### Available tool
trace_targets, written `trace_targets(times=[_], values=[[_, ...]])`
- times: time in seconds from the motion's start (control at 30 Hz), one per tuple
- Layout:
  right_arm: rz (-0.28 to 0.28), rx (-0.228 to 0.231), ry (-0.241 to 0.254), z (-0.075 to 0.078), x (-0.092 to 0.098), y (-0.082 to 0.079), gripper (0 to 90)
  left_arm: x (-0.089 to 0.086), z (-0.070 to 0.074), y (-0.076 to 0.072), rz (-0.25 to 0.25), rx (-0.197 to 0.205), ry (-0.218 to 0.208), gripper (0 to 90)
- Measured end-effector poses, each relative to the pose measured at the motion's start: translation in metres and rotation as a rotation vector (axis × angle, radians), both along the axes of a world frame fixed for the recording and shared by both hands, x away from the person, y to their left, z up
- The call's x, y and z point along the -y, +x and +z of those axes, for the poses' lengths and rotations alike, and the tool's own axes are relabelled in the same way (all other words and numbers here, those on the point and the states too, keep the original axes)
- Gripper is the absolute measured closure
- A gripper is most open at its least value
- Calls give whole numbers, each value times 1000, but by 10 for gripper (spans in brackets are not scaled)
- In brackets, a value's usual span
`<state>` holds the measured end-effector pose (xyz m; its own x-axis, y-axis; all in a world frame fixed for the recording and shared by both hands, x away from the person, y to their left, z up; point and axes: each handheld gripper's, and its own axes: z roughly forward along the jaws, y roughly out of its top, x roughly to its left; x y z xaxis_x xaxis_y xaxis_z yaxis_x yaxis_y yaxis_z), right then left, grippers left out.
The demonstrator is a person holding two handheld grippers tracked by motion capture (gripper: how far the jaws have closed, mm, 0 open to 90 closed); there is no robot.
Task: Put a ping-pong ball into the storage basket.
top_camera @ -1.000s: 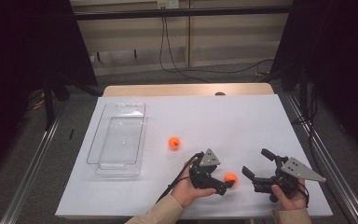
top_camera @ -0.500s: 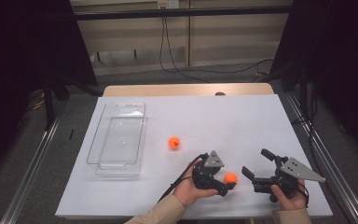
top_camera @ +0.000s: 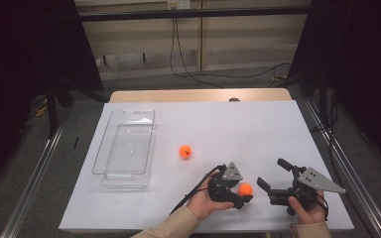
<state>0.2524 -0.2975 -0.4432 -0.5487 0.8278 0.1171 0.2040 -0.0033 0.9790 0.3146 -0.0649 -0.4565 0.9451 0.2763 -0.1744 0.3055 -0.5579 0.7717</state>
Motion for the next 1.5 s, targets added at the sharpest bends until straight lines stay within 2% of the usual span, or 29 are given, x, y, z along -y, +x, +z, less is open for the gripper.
trace_targets(times=[0.13,0.43,0.53,0.73,0.9,1.03,1.1,1.5], values=[[2,-1,0,0,-1,0,6,1,-1,1,-11,-5,15,330],[-2,-2,2,0,0,-1,7,4,-2,3,-4,-22,13,392],[-1,-2,1,0,0,-1,6,4,-2,2,-26,-18,25,423],[0,-1,5,0,0,-1,7,4,-2,2,-19,-21,17,506],[0,0,2,0,1,-1,7,2,0,3,-32,-9,37,508],[0,2,1,0,1,-1,7,1,0,3,-12,-22,21,509],[0,2,3,0,1,-1,7,0,1,4,-16,-24,28,509],[-1,4,5,1,2,-1,7,-7,7,5,4,-44,6,509]])
